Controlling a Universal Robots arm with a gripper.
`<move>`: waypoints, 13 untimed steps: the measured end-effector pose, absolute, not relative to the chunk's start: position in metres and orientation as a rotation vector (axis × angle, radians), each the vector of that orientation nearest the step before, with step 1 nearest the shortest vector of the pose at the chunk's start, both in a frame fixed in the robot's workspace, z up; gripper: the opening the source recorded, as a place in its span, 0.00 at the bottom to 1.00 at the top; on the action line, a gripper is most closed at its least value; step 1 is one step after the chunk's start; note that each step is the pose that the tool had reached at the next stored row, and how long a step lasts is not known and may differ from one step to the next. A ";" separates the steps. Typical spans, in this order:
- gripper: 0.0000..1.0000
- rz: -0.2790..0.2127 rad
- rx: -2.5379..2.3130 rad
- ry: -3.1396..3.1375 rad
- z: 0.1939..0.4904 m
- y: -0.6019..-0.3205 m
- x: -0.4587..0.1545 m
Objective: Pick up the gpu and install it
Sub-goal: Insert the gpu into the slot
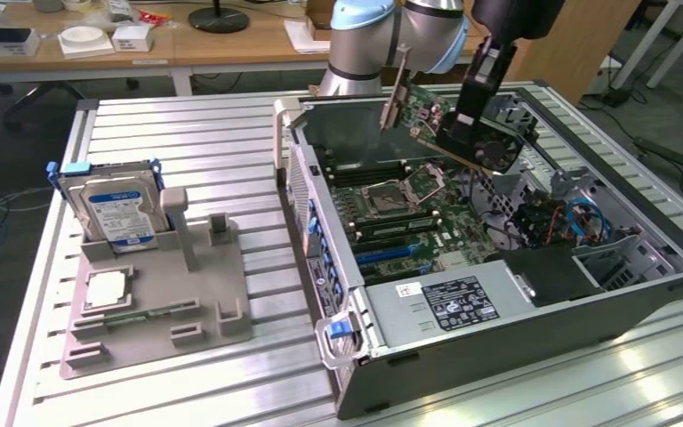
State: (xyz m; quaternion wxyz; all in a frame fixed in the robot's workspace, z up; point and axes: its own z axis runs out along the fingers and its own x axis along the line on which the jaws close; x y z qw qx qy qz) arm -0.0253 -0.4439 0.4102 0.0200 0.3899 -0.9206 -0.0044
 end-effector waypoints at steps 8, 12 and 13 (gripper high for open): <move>0.26 -0.013 1.260 -2.834 0.410 -0.444 -0.025; 0.26 -0.012 1.283 -2.824 0.410 -0.445 -0.025; 0.26 -0.012 1.289 -2.821 0.410 -0.445 -0.025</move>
